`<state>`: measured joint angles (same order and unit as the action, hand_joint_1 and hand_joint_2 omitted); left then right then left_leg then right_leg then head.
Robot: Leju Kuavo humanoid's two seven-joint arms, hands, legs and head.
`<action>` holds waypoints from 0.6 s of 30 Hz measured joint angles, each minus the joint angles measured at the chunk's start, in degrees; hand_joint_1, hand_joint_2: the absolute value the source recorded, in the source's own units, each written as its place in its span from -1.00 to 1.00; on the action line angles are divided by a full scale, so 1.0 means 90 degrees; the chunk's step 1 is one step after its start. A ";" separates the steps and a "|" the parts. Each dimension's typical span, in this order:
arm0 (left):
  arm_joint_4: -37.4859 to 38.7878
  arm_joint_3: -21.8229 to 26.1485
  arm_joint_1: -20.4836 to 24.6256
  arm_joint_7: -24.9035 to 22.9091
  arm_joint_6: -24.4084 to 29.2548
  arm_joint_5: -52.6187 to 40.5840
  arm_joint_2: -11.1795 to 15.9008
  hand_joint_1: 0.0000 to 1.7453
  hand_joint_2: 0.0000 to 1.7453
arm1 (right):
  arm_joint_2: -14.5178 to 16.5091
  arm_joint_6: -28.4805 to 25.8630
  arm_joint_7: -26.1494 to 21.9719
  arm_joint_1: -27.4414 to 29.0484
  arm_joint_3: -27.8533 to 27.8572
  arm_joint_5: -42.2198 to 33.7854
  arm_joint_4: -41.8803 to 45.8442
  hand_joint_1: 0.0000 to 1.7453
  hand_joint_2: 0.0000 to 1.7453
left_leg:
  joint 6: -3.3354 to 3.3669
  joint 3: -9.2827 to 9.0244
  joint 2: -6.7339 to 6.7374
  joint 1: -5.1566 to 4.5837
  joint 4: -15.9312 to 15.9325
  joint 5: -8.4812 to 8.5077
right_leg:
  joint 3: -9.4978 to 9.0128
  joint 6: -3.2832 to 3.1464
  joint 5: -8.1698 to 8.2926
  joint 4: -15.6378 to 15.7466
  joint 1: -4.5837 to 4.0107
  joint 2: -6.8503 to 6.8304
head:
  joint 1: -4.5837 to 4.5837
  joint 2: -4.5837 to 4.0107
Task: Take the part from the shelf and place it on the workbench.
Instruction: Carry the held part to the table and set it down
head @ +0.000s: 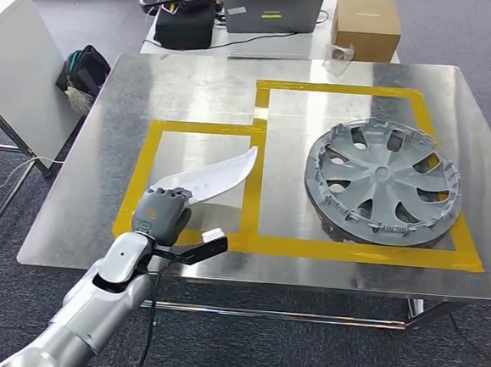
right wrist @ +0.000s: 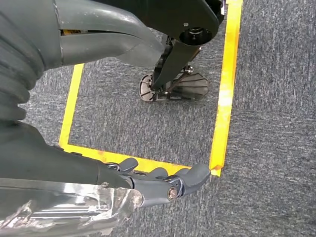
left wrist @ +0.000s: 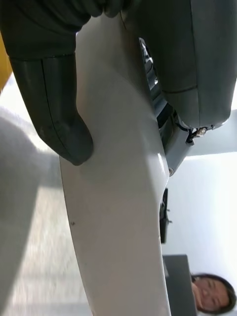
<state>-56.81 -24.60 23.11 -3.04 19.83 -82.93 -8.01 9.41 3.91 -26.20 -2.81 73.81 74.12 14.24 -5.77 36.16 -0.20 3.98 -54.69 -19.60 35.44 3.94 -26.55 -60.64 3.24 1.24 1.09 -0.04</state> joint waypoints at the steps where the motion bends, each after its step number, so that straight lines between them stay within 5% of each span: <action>1: 0.0104 -0.0002 0.0051 -0.0096 -0.0027 -0.0090 -0.0008 -0.50 1.00 | -0.0002 -0.0002 0.0006 -0.0006 0.0000 0.0007 0.0001 -1.00 -0.50 | -0.0105 0.0009 0.0002 0.0014 0.0007 -0.0016 | 0.0004 0.0006 0.0004 0.0006 -0.0007 -0.0010 | -0.0002 -0.0001; 2: 0.0210 -0.0004 0.0106 -0.0173 -0.0057 -0.0156 -0.0014 -1.00 1.00 | -0.0003 -0.0004 0.0011 -0.0011 0.0000 0.0015 0.0000 -1.00 -1.00 | -0.0159 0.0022 0.0002 0.0018 0.0004 -0.0015 | -0.0001 0.0018 0.0013 0.0023 -0.0007 -0.0019 | -0.0003 -0.0001; 10: 0.0763 0.0022 0.0331 -0.0001 0.0046 0.0027 -0.0063 -1.00 1.00 | -0.0004 -0.0004 0.0021 -0.0017 -0.0002 0.0052 -0.0002 -1.00 -1.00 | -0.0009 0.0103 -0.0003 -0.0020 -0.0005 0.0043 | -0.0054 0.0148 0.0155 0.0222 0.0024 -0.0043 | -0.0003 0.0000; 14: 0.0877 0.0031 0.0331 0.0045 0.0069 0.0072 -0.0081 -1.00 -1.00 | -0.0004 -0.0005 0.0021 -0.0017 -0.0005 0.0052 -0.0002 -1.00 -1.00 | 0.0029 0.0130 -0.0003 -0.0030 -0.0006 0.0062 | -0.0055 0.0177 0.0193 0.0270 0.0032 -0.0047 | -0.0002 0.0000; 18: 0.0926 0.0046 0.0319 0.0206 0.0097 0.0208 -0.0089 -1.00 -1.00 | -0.0004 -0.0016 0.0038 -0.0016 -0.0005 0.0049 -0.0002 -1.00 -1.00 | 0.0045 0.0138 -0.0004 -0.0035 -0.0008 0.0067 | -0.0058 0.0191 0.0211 0.0290 0.0039 -0.0050 | -0.0002 0.0000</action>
<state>-48.48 -24.18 25.98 -1.19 20.70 -81.06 -8.81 9.38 3.76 -25.86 -2.95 73.77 74.57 14.23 -5.37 37.40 -0.23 3.66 -54.76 -19.00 34.91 5.66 -24.66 -58.03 3.59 0.79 1.07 -0.04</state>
